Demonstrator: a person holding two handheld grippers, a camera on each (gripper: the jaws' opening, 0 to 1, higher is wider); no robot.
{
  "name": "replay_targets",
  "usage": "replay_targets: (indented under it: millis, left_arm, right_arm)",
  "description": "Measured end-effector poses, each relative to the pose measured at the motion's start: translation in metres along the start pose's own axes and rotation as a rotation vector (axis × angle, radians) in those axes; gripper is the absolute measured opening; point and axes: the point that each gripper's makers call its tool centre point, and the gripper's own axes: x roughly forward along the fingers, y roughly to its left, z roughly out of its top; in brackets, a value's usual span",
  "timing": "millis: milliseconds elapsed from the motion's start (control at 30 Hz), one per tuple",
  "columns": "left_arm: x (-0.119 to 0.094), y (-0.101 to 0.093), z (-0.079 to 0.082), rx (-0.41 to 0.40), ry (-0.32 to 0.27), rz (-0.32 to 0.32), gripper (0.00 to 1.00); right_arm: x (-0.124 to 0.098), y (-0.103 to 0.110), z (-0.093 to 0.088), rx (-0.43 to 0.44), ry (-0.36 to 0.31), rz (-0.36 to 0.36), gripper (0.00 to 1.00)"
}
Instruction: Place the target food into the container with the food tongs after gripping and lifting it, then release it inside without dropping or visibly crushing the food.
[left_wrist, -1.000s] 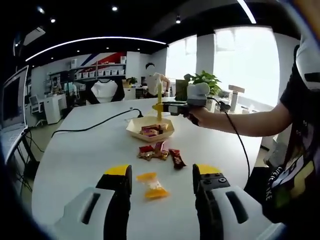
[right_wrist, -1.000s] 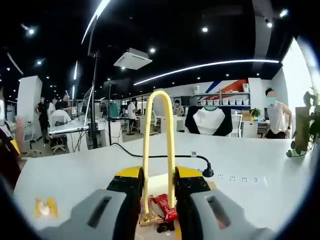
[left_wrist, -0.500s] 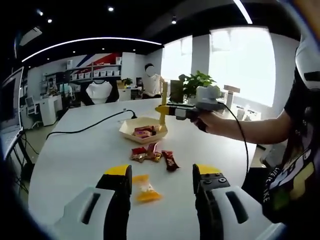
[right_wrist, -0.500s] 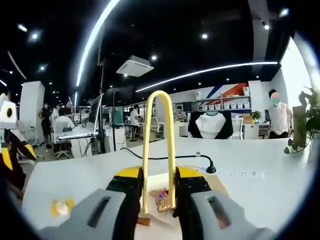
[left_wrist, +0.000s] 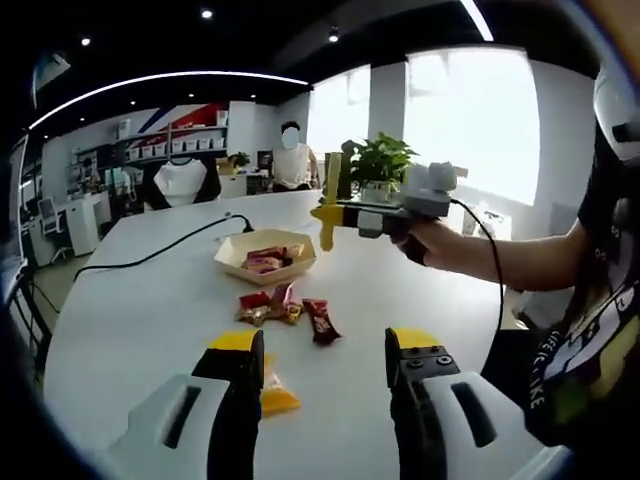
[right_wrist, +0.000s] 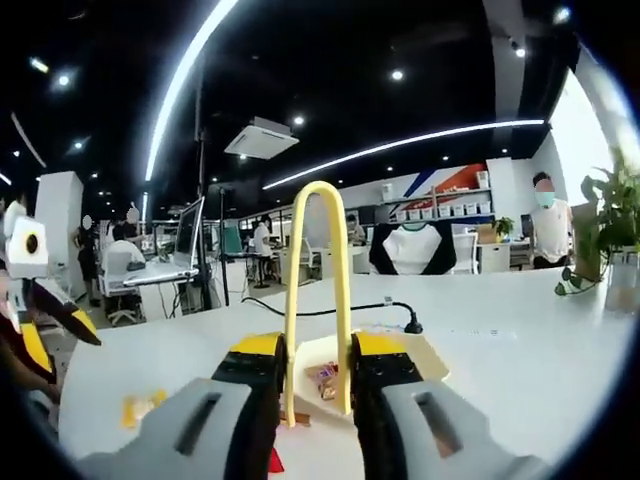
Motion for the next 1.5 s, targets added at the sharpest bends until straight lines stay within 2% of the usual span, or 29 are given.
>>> replay_targets:
  millis: [233,367,500,567,600,633,700,900,967,1167,1233,1367,1400,1500]
  left_arm:
    - [-0.001,-0.003,0.000,0.002,0.004,-0.010,0.52]
    - [-0.002,-0.005,-0.001,0.003,0.007,-0.015,0.52]
    - [-0.003,-0.004,-0.001,0.001,0.006,-0.017,0.52]
    - [-0.004,-0.003,-0.001,0.001,0.007,-0.015,0.52]
    - [-0.005,-0.002,-0.001,0.001,0.006,-0.014,0.52]
    - [-0.006,-0.001,-0.001,0.000,0.008,-0.014,0.51]
    - [-0.009,0.002,-0.001,-0.009,0.010,-0.008,0.51]
    - [-0.013,0.011,-0.003,0.000,0.023,0.000,0.51]
    - [-0.015,0.014,-0.003,0.000,0.022,0.001,0.51]
    - [-0.017,0.019,-0.003,-0.002,0.014,0.007,0.51]
    - [-0.017,0.020,-0.004,-0.005,0.018,0.012,0.51]
    - [-0.017,0.019,-0.004,-0.006,0.016,0.012,0.51]
    - [-0.018,0.019,-0.004,-0.004,0.017,0.013,0.51]
    - [-0.018,0.018,-0.003,-0.007,0.013,0.016,0.51]
  right_arm:
    - [-0.018,0.013,-0.005,0.063,-0.014,-0.044,0.23]
    - [-0.023,0.023,-0.015,0.117,-0.012,-0.120,0.23]
    - [-0.022,0.040,-0.036,0.146,0.017,-0.194,0.23]
    - [-0.021,0.040,-0.044,0.096,0.038,-0.252,0.23]
    - [-0.019,0.041,-0.048,0.119,0.033,-0.273,0.23]
    - [-0.018,0.045,-0.051,0.169,0.037,-0.275,0.23]
    - [-0.011,0.051,-0.058,0.131,0.057,-0.268,0.23]
    - [-0.002,0.060,-0.072,0.151,0.078,-0.297,0.23]
    - [-0.002,0.058,-0.073,0.090,0.090,-0.320,0.23]
    - [-0.002,0.062,-0.076,0.085,0.092,-0.314,0.23]
    - [0.000,0.066,-0.076,0.017,0.111,-0.289,0.23]
    - [-0.003,0.070,-0.077,-0.021,0.125,-0.258,0.22]
    - [-0.005,0.070,-0.077,-0.083,0.128,-0.238,0.22]
    - [-0.008,0.072,-0.077,-0.071,0.115,-0.215,0.22]
